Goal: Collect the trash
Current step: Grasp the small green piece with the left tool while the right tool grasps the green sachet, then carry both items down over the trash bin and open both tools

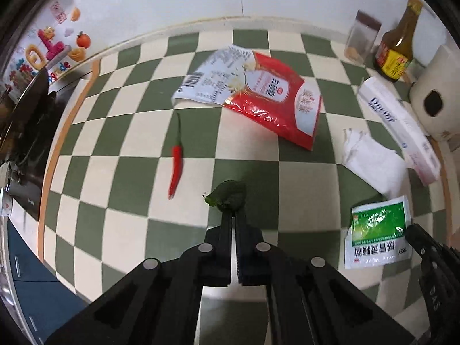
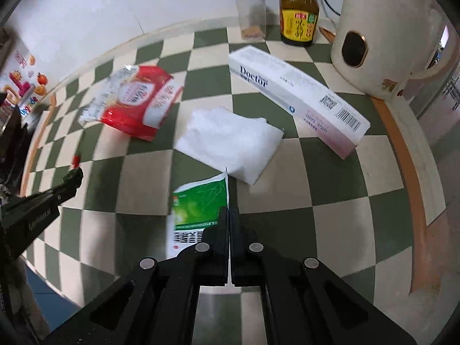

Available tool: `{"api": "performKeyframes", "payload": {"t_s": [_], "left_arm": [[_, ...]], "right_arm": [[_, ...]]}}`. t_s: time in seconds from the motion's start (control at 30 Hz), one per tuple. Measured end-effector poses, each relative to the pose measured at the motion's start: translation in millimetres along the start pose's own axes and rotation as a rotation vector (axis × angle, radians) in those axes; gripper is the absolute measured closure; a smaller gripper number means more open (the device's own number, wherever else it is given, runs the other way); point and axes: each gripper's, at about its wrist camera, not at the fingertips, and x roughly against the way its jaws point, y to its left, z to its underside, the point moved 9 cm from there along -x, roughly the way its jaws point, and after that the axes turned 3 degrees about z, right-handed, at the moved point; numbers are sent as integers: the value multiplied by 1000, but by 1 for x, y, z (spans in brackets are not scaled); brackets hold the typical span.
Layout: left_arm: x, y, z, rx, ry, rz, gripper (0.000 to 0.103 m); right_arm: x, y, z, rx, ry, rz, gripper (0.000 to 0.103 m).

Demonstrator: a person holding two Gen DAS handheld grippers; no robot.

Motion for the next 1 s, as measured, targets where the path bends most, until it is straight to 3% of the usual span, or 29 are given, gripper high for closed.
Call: {"api": "performKeyframes", "payload": {"t_s": [0.4,0.7,0.83,1.0], "left_arm": [[101,53,46,22,-126,91,103],[170,64,125,-80,-234,127,103],[166,59,178,-118,-185,161,103],[121,52,247,-134,-16,211,103]], "right_arm": [[99,13,55,-79,-108,-58,103],[170,33,145,-98,-176,-30,103],[184,38,206,-122,-159,-19,103],[161,34,288,-141,-46,5,103]]}}
